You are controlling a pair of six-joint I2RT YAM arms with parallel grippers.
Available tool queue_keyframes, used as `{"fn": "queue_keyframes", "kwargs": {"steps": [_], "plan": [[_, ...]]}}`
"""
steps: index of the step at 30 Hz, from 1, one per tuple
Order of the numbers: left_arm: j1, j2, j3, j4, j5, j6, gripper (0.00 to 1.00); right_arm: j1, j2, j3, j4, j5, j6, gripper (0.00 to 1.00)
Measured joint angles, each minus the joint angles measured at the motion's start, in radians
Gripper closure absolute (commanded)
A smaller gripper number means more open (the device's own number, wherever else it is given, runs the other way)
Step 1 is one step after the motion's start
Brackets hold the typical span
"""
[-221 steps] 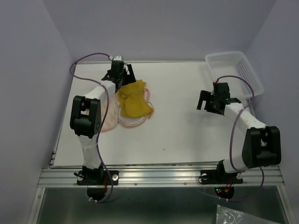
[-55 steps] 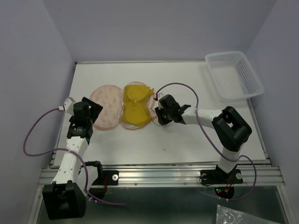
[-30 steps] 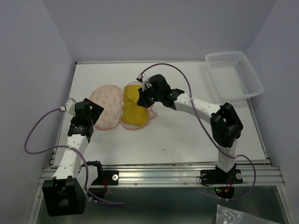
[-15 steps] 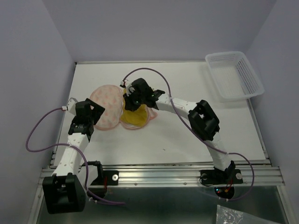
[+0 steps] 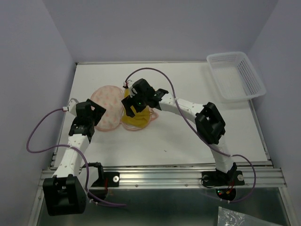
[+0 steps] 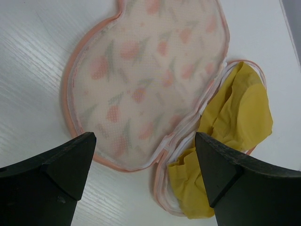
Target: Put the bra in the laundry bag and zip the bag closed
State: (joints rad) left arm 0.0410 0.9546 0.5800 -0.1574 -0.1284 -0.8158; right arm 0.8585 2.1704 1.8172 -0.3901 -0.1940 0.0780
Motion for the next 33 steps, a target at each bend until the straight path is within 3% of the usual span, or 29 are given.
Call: {"fn": "queue_keyframes", "kwargs": {"steps": [2, 10, 18, 26, 27, 30, 33], "plan": [[0.0, 0.0, 0.0, 0.002, 0.0, 0.0, 0.01, -0.001, -0.035, 0.0, -0.038, 0.016, 0.009, 0.0], [0.0, 0.0, 0.0, 0.006, 0.001, 0.0, 0.01, -0.001, -0.156, 0.0, -0.1, 0.104, 0.008, 0.0], [0.0, 0.024, 0.0, 0.02, 0.012, 0.003, 0.01, -0.029, -0.174, -0.032, -0.103, 0.175, 0.015, 0.0], [0.0, 0.061, 0.0, 0.042, 0.027, 0.011, 0.01, -0.206, -0.173, -0.068, -0.097, 0.134, 0.114, 0.0], [0.0, 0.075, 0.0, 0.046, 0.028, 0.014, 0.01, -0.251, -0.171, -0.068, -0.089, 0.127, 0.139, 0.02], [0.0, 0.105, -0.002, 0.061, 0.032, 0.016, 0.01, -0.357, -0.142, -0.053, -0.053, 0.098, 0.225, 0.28], [0.0, 0.133, -0.014, 0.077, 0.041, 0.019, 0.01, -0.424, -0.078, -0.021, -0.037, 0.07, 0.29, 0.35]]}}
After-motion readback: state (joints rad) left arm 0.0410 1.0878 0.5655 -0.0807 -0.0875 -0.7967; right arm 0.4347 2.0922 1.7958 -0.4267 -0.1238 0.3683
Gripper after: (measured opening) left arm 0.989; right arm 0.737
